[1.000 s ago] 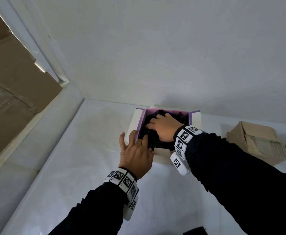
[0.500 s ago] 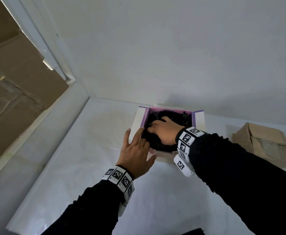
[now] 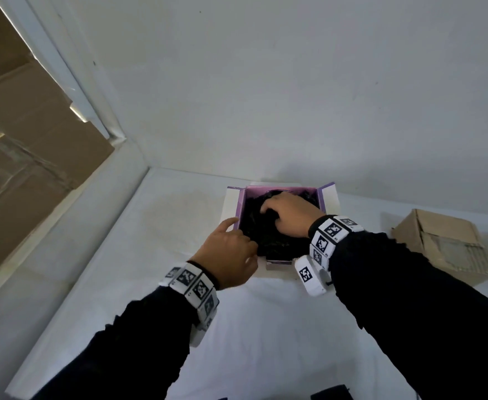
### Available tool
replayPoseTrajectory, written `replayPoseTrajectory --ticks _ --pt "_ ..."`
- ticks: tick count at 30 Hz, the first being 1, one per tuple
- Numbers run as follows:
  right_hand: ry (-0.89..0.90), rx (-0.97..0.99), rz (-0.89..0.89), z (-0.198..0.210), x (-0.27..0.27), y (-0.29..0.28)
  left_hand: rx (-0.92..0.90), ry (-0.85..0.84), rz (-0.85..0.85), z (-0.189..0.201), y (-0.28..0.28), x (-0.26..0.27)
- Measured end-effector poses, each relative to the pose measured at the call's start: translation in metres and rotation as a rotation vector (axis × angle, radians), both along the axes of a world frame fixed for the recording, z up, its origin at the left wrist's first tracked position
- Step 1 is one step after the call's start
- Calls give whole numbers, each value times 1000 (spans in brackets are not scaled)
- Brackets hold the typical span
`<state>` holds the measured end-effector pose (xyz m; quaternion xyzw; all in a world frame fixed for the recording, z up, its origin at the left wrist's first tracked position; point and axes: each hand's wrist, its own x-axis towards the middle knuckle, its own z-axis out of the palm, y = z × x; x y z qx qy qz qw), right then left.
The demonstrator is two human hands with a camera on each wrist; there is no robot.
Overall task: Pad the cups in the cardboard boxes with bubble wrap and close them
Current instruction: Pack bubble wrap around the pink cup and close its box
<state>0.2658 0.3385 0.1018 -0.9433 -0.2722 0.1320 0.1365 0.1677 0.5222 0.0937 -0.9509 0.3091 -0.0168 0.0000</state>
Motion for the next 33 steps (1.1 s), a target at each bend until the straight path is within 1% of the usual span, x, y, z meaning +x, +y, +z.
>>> replayPoseTrajectory --ticks 3,4,6,9,11,13,17,20,28,31,33 --pt "-16 89 -189 29 6 -18 -114 172 81 30 -10 22" --pt "-11 76 -239 37 7 -24 -146 184 97 35 -14 31" --pt "17 -43 -282 47 10 -32 -168 184 114 38 -23 52" --pt "72 -235 -283 43 8 -35 -192 314 152 28 -41 79" --pt "66 -278 -275 32 8 -33 -167 394 151 18 -49 91" --pt "25 -287 -278 20 10 -30 -113 431 151 9 -55 101" --pt "48 -373 -272 7 12 -29 -29 448 191 1 -59 112" --pt "21 -393 -287 4 12 -28 14 468 240 0 -58 118" --pt "81 -479 -242 -3 15 -29 -10 509 215 14 -57 138" --pt "7 -432 -264 -4 9 -32 -102 462 203 19 -55 142" --pt "-75 -412 -255 -7 5 -35 -89 441 216 16 -52 140"
